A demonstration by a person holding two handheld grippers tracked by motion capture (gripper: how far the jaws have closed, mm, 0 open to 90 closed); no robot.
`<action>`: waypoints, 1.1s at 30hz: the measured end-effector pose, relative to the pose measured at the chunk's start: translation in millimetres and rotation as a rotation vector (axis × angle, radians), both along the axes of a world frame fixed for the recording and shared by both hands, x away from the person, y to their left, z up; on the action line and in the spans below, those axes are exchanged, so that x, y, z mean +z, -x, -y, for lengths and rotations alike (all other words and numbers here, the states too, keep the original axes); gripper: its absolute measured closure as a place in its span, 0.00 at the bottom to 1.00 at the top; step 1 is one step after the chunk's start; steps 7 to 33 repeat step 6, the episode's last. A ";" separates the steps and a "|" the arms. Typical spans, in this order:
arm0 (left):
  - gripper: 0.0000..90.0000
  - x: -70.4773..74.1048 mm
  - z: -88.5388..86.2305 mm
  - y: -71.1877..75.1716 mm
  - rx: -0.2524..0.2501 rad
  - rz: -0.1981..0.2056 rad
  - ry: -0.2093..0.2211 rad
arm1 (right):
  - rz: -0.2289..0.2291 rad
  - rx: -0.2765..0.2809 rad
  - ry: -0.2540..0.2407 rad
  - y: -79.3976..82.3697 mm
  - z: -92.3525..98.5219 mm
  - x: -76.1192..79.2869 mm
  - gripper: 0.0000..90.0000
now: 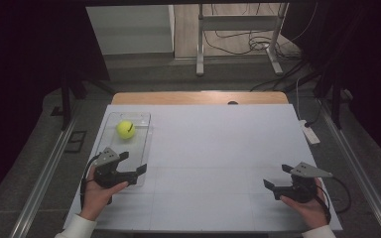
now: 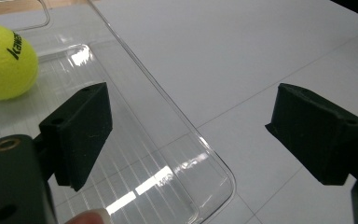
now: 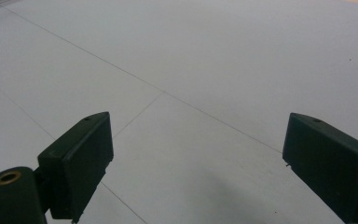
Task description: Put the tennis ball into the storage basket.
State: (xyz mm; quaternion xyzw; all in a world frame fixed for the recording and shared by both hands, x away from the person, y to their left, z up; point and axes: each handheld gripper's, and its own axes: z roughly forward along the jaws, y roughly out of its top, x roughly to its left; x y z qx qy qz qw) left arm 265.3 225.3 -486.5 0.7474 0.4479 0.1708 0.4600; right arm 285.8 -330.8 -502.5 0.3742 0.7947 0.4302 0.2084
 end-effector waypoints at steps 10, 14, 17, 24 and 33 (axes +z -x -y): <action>0.15 -1.2 1.3 -0.9 -0.001 -0.003 -0.006 | 0.000 0.000 -0.004 -0.1 0.2 0.0 0.10; 0.15 -1.2 1.3 -0.9 -0.001 -0.003 -0.006 | 0.000 0.000 -0.004 -0.1 0.2 0.0 0.10; 0.15 -1.2 1.3 -0.9 -0.001 -0.003 -0.006 | 0.000 0.000 -0.004 -0.1 0.2 0.0 0.10; 0.15 -1.2 1.3 -0.9 -0.001 -0.003 -0.006 | 0.000 0.000 -0.004 -0.1 0.2 0.0 0.10; 0.15 -1.2 1.3 -0.9 -0.001 -0.003 -0.006 | 0.000 0.000 -0.004 -0.1 0.2 0.0 0.10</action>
